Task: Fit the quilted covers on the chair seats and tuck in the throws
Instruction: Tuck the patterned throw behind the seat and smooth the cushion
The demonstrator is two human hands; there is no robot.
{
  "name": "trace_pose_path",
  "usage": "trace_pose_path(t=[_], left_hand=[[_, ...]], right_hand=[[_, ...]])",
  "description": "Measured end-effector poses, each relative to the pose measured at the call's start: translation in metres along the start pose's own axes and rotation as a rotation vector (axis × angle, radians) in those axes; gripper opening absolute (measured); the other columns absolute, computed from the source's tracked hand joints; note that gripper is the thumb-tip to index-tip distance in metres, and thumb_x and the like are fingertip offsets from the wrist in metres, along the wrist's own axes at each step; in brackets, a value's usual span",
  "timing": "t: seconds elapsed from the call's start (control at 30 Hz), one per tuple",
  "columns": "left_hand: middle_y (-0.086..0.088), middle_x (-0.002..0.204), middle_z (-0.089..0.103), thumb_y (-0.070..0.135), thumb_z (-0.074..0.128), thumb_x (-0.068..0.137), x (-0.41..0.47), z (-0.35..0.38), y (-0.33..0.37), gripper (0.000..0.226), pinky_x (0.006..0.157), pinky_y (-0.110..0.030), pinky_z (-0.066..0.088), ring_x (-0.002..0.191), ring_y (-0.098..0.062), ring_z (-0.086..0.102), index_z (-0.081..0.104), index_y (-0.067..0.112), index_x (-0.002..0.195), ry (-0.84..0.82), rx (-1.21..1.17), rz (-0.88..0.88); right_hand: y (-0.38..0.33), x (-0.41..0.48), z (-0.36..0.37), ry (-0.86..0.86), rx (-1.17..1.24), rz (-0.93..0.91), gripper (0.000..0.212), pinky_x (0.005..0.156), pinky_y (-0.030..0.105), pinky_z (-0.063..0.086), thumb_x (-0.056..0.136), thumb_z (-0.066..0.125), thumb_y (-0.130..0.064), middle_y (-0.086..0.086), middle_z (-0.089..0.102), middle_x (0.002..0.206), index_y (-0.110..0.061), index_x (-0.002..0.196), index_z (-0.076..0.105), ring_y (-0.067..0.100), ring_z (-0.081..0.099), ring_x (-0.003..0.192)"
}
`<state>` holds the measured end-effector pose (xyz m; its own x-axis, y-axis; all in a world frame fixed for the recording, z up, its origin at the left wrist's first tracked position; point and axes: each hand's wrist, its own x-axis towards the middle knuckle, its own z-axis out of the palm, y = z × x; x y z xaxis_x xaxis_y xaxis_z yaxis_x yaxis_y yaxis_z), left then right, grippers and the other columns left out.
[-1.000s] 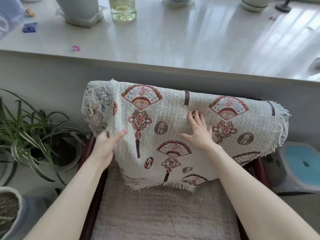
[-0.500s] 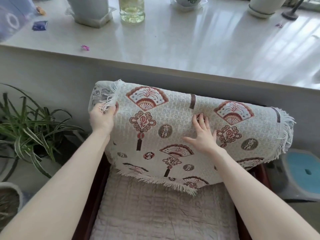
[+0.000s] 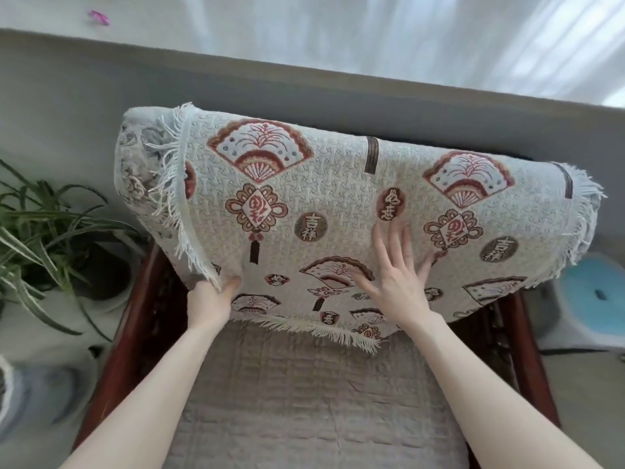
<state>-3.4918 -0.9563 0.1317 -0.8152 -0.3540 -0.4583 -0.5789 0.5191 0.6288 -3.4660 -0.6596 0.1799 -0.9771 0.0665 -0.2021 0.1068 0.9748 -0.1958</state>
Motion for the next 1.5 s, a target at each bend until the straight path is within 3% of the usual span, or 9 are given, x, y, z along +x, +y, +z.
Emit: trace_pose_path(t=[0.4,0.6,0.77,0.97,1.07,1.17,1.27,1.37,1.5], left_hand=[[-0.027,0.096,0.065,0.034,0.063,0.093,-0.001,0.027,-0.057,0.045,0.079,-0.040,0.051,0.091,-0.044,0.063,0.062,-0.010,0.104,-0.034,0.161,-0.063],[-0.037,0.116,0.058,0.029,0.057,0.097,0.000,0.015,-0.035,0.045,0.092,-0.048,0.040,0.112,-0.052,0.050,0.056,-0.008,0.122,0.232,0.081,-0.041],[-0.030,0.130,0.046,0.030,0.063,0.092,-0.010,0.029,-0.044,0.054,0.097,-0.051,0.036,0.121,-0.046,0.044,0.041,-0.004,0.127,0.321,-0.001,-0.080],[-0.028,0.148,0.032,0.027,0.063,0.092,-0.062,0.103,-0.045,0.070,0.112,-0.041,0.024,0.138,-0.039,0.030,0.029,-0.003,0.145,-0.009,-0.003,-0.046],[-0.010,0.160,0.016,0.028,0.060,0.094,-0.065,0.136,-0.044,0.071,0.118,-0.041,0.018,0.147,-0.026,0.017,0.021,0.016,0.153,-0.165,0.041,0.157],[-0.004,0.162,0.009,0.030,0.060,0.095,-0.062,0.161,-0.049,0.072,0.116,-0.038,0.018,0.148,-0.022,0.012,0.021,0.019,0.154,-0.210,0.112,0.255],[-0.011,0.159,0.015,0.028,0.061,0.094,-0.071,0.183,-0.063,0.067,0.112,-0.037,0.026,0.145,-0.028,0.023,0.027,0.011,0.150,-0.219,0.125,0.207],[-0.012,0.156,0.020,0.026,0.061,0.094,-0.074,0.216,-0.085,0.066,0.108,-0.038,0.034,0.139,-0.031,0.032,0.028,0.010,0.148,-0.281,0.218,0.245],[-0.008,0.157,0.019,0.025,0.058,0.094,-0.066,0.247,-0.098,0.066,0.110,-0.043,0.031,0.142,-0.031,0.025,0.025,0.018,0.151,-0.287,0.480,0.533]], right_hand=[[0.018,0.034,0.003,-0.012,0.106,-0.001,0.082,0.108,0.065,-0.014,0.094,0.045,-0.057,-0.017,-0.034,0.146,-0.043,0.147,-0.016,0.000,-0.032,0.134],[0.016,0.031,0.007,0.050,0.118,-0.042,0.086,0.107,0.067,-0.013,0.093,0.051,-0.052,-0.017,-0.036,0.146,-0.041,0.150,-0.012,0.000,-0.034,0.133],[0.029,-0.003,0.038,0.275,0.142,-0.094,0.090,0.110,0.065,0.006,0.089,0.064,-0.031,-0.005,-0.011,0.160,-0.025,0.155,0.003,0.007,-0.018,0.145],[0.061,-0.054,0.089,-0.139,0.105,0.019,0.089,0.118,0.056,-0.005,0.097,0.051,-0.043,-0.012,-0.036,0.151,-0.030,0.147,-0.021,0.015,-0.035,0.139],[0.086,-0.055,0.109,-0.232,0.094,0.084,0.080,0.117,0.055,-0.007,0.097,0.049,-0.045,-0.011,-0.035,0.150,-0.031,0.153,-0.007,0.015,-0.033,0.139],[0.112,-0.058,0.133,-0.245,0.159,0.170,0.073,0.117,0.051,-0.002,0.096,0.052,-0.046,-0.011,-0.025,0.155,-0.031,0.154,0.012,0.016,-0.018,0.147],[0.122,-0.074,0.157,-0.122,0.372,0.274,0.067,0.115,0.042,0.021,0.092,0.063,-0.034,0.000,0.013,0.162,-0.020,0.150,0.032,0.022,0.019,0.147],[0.127,-0.080,0.183,-0.007,0.672,0.483,0.058,0.094,0.022,0.033,0.090,0.068,-0.024,0.007,0.051,0.134,-0.006,0.139,0.045,0.025,0.047,0.128],[0.139,-0.060,0.210,0.037,1.083,0.669,0.062,0.096,0.043,0.048,0.075,0.082,-0.035,-0.001,0.065,0.107,-0.013,0.123,0.051,0.021,0.063,0.099]])
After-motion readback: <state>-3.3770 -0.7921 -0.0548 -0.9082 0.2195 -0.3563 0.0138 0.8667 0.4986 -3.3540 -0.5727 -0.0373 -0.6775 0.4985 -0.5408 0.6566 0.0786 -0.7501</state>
